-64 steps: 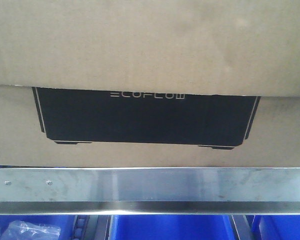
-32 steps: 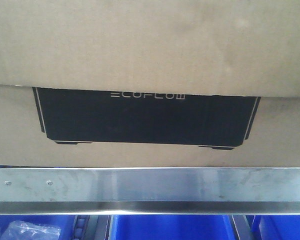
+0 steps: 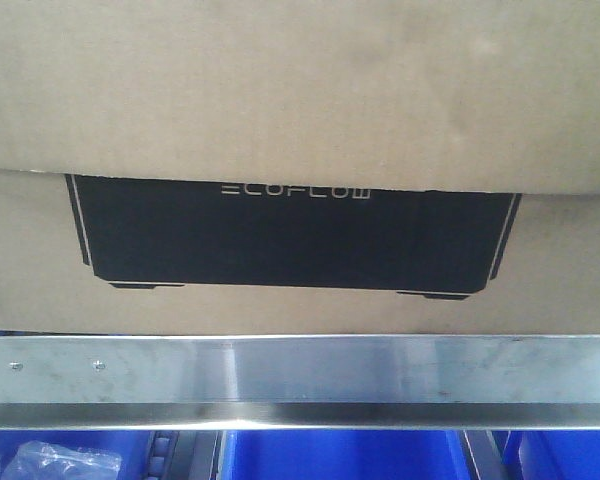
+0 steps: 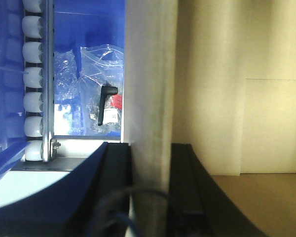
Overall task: Grab box from left shelf to table start
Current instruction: 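Close the left gripper on the box's side wall, then move the right gripper onto the box's other side wall and close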
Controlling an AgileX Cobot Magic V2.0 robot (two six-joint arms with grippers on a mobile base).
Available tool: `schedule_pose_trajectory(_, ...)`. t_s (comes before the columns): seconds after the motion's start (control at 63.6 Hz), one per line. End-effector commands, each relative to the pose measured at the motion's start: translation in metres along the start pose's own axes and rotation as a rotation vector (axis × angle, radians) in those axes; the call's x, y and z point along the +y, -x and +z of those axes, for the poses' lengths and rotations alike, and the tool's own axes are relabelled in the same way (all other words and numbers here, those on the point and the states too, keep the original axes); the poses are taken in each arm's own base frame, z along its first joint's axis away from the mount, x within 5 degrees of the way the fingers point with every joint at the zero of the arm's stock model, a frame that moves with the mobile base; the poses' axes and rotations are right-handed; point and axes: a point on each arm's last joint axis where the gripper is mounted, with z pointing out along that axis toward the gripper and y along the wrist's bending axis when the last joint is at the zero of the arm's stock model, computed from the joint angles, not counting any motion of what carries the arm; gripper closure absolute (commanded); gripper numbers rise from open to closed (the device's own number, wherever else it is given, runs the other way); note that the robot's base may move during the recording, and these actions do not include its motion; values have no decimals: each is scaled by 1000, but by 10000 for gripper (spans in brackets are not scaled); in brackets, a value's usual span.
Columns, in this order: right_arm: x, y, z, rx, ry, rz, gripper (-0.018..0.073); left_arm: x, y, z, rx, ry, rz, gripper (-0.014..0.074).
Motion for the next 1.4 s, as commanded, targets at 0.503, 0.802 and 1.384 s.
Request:
schedule_pose_trajectory(0.503, 2, 53, -5, 36, -9, -11, 510, 0, -7, -18, 31, -32, -24, 608)
schedule_pose_trajectory(0.802, 6, 131, 7, 109, -20, 100, 510, 0, -7, -18, 31, -32, -24, 608)
schedule_pose_trajectory(1.384, 16, 199, 88, 517, -17, 116, 413, 0, -7, -18, 31, -32, -24, 608)
